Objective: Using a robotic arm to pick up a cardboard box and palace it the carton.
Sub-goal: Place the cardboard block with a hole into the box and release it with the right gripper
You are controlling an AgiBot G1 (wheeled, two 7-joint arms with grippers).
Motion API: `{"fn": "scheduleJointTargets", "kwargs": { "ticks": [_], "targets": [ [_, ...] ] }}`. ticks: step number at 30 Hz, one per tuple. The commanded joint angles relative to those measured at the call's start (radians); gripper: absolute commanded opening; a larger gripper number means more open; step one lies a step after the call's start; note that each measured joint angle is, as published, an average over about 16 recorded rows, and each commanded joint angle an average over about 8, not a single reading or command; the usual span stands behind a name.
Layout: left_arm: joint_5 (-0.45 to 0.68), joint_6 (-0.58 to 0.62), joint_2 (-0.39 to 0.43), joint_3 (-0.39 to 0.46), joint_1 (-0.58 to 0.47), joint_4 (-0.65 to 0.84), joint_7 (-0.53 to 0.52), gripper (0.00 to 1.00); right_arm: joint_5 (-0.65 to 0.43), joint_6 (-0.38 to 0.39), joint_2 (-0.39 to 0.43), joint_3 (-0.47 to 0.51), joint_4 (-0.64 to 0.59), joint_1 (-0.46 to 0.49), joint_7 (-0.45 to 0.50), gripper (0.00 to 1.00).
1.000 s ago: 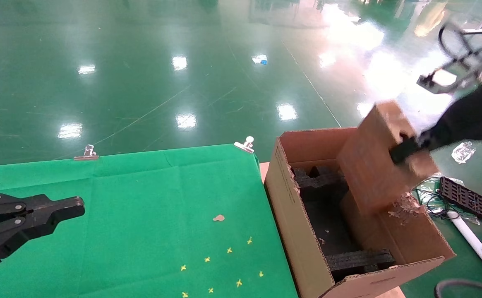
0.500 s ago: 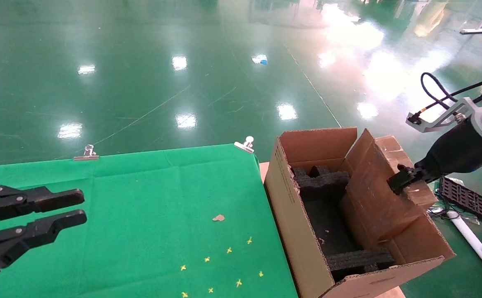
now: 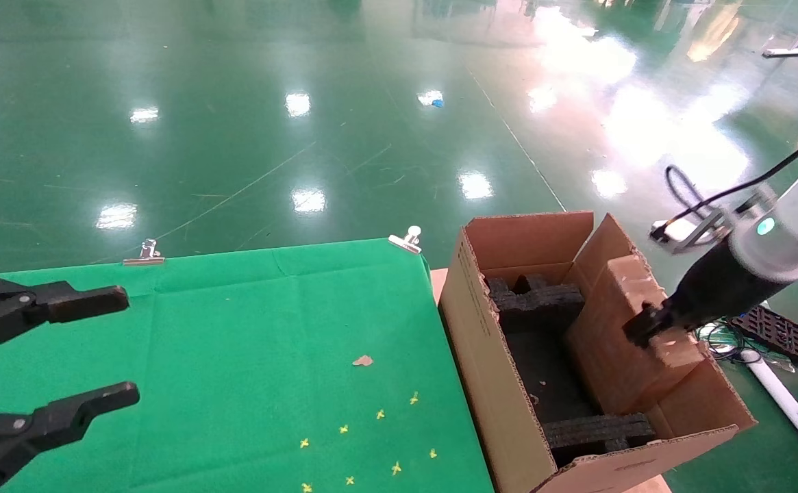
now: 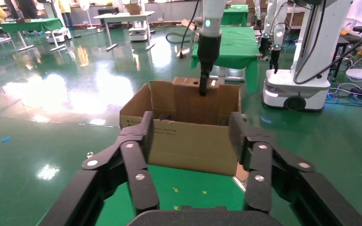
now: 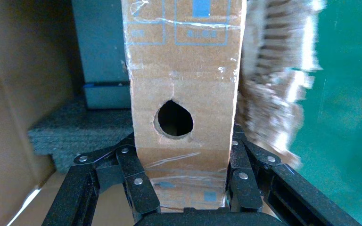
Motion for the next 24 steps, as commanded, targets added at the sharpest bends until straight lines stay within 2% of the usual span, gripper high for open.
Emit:
{"fn": "scheduleJointTargets", "kwargs": {
  "ticks": [1, 11, 12, 19, 20, 24],
  "targets": [
    [0.000, 0.000, 0.000, 0.000, 0.000, 0.000, 0.000, 1.00, 0.005, 0.017, -0.011, 0.002, -0.013, -0.034, 0.004, 0.00],
    [-0.001, 0.000, 0.000, 0.001, 0.000, 0.000, 0.000, 1.00, 0.052, 0.153, -0.054, 0.032, -0.064, -0.195, -0.012, 0.00],
    [-0.001, 0.000, 0.000, 0.001, 0.000, 0.000, 0.000, 1.00, 0.054, 0.161, -0.057, 0.033, -0.068, -0.205, -0.014, 0.03],
    [-0.001, -0.001, -0.001, 0.001, 0.000, 0.000, 0.001, 1.00, 0.060, 0.190, -0.072, 0.038, -0.099, -0.230, -0.019, 0.90],
    [-0.001, -0.001, -0.001, 0.001, 0.000, 0.000, 0.001, 1.00, 0.059, 0.191, -0.073, 0.037, -0.104, -0.229, -0.018, 1.00],
    [-0.001, -0.001, -0.001, 0.002, 0.000, 0.000, 0.001, 1.00, 0.052, 0.184, -0.075, 0.032, -0.116, -0.221, -0.016, 1.00]
  ]
}}
